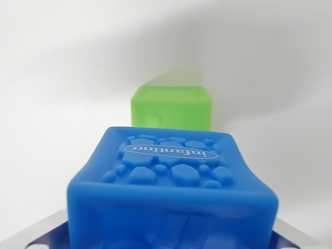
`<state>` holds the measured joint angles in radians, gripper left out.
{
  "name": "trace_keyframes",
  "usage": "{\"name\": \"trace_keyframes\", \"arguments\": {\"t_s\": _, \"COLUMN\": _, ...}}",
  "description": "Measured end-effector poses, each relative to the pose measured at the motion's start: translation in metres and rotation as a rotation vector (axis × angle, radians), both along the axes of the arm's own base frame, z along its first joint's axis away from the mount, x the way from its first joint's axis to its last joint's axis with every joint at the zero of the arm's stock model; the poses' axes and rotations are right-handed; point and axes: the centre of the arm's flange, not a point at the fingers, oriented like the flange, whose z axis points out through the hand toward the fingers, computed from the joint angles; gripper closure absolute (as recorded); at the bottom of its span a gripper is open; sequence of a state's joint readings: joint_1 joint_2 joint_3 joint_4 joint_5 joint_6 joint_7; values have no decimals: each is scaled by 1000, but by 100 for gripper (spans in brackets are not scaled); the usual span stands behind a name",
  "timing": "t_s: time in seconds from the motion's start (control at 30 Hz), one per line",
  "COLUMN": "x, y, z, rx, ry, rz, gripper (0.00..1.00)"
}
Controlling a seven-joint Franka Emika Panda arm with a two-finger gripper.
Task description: Stack cube
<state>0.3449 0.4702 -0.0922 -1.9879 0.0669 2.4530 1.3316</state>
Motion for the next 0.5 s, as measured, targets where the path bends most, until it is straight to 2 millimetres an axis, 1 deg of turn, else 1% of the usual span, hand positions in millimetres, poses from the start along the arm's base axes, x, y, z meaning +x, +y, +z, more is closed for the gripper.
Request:
{"name": "trace_keyframes", "arguments": {"t_s": 0.17, "x": 0, "y": -1, "z": -18, "rx": -5, "ry": 3, "rz": -1, "gripper": 100}}
{"name": "trace_keyframes", "arguments": {"t_s": 0.5, "x": 0, "y": -1, "z": -40, "rx": -6, "ry": 1, "rz": -1, "gripper": 100}}
